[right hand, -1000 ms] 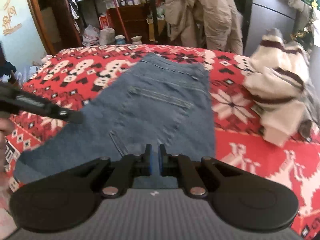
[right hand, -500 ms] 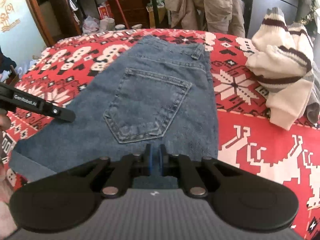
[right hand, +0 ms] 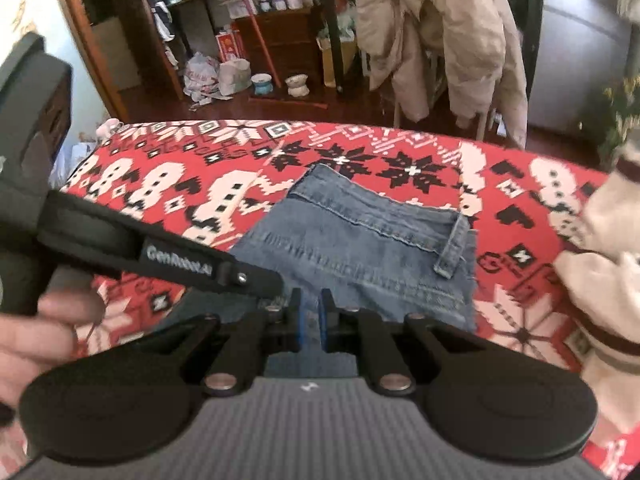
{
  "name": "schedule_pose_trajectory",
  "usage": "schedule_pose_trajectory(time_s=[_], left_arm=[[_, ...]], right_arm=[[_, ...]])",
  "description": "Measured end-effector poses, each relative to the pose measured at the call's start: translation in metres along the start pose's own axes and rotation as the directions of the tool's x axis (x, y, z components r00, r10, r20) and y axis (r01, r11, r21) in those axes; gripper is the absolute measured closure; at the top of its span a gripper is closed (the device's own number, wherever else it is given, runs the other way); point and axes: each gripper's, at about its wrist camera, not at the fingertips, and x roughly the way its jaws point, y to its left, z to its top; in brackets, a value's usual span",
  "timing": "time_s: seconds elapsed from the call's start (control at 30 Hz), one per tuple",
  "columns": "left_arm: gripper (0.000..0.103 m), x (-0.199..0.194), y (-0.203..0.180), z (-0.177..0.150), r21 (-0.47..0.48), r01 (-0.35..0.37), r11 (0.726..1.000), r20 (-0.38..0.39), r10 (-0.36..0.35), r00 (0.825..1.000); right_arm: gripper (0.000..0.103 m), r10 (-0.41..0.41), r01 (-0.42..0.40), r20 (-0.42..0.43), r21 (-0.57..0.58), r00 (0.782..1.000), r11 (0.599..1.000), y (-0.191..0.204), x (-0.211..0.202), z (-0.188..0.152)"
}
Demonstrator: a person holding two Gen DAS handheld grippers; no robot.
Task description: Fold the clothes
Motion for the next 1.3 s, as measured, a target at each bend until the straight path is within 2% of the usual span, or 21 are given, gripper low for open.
schedule_pose_trajectory(time_s=[0.13, 0.23, 0.33, 0.47, 0.53, 0.57, 0.63, 0.77, 0.9, 0.97, 1.1, 1.17, 1.27, 1.3], left_arm=[[0.1, 0.001, 0.012, -0.005, 0.026, 0.051, 0.998, 0.023, -0.052, 0.998], [0.1, -0.001, 0.025, -0.003, -0.012, 0.095, 0.995, 0.012, -0.095, 0.995], [0.1, -0.008, 0.032, -0.006, -0.008, 0.076, 0.997, 0.025, -0.076, 0.997], [0.1, -0.015, 0.038, -0.011, -0.01, 0.076, 0.997, 0.018, -0.076, 0.997], [0.101, -0.024, 0.034, -0.013, -0.001, 0.048, 0.999, 0.028, -0.048, 0.998], [0.099, -0.028, 0.03, -0.015, 0.006, 0.061, 0.998, 0.03, -0.061, 0.998], [0.098, -0.036, 0.02, -0.021, 0.031, 0.1, 0.995, 0.029, -0.101, 0.994], [0.098, -0.036, -0.004, -0.039, 0.105, 0.157, 0.982, -0.027, -0.155, 0.987], [0.099, -0.017, -0.007, -0.056, 0.143, 0.111, 0.983, -0.084, -0.099, 0.992], [0.1, -0.017, 0.003, -0.058, 0.127, 0.136, 0.983, -0.073, -0.127, 0.989], [0.1, -0.025, 0.028, -0.057, 0.086, 0.133, 0.987, -0.059, -0.128, 0.99], [0.1, -0.03, 0.039, -0.056, 0.065, 0.165, 0.984, -0.069, -0.161, 0.985], [0.1, -0.042, 0.043, -0.057, 0.095, 0.091, 0.991, -0.026, -0.089, 0.996], [0.1, -0.043, 0.047, -0.057, 0.082, 0.096, 0.992, -0.024, -0.094, 0.995]], right_arm=[[0.098, -0.005, 0.005, -0.01, -0.011, 1.0, 1.0, -0.009, 0.027, -0.011], [0.098, 0.002, -0.001, 0.009, -0.04, 1.0, 0.999, -0.014, 0.025, -0.017], [0.103, 0.001, -0.001, 0.002, -0.016, 1.0, 1.0, -0.029, 0.02, -0.019], [0.103, -0.035, 0.035, -0.006, -0.009, 0.999, 0.999, -0.048, 0.008, -0.026], [0.103, -0.045, 0.045, -0.009, 0.001, 0.999, 0.999, -0.056, 0.001, -0.029], [0.102, -0.045, 0.045, -0.003, 0.007, 0.999, 0.999, -0.054, -0.006, -0.03], [0.094, -0.048, 0.048, 0.015, 0.015, 0.999, 0.999, -0.049, -0.019, -0.03], [0.093, 0.062, -0.061, 0.041, -0.03, 0.997, 0.998, -0.018, -0.035, -0.04], [0.094, 0.063, -0.064, -0.01, -0.066, 0.998, 0.996, 0.003, -0.017, -0.055], [0.097, 0.065, -0.066, -0.013, -0.07, 0.998, 0.995, 0.008, -0.012, -0.063], [0.103, 0.085, -0.085, -0.007, -0.009, 0.996, 0.996, -0.019, -0.024, -0.072], [0.103, 0.093, -0.093, -0.005, 0.014, 0.996, 0.996, -0.033, -0.031, -0.077], [0.103, 0.104, -0.103, -0.002, 0.036, 0.995, 0.994, -0.052, -0.041, -0.084], [0.103, 0.063, -0.063, -0.003, 0.02, 0.998, 0.998, -0.054, -0.044, -0.087]])
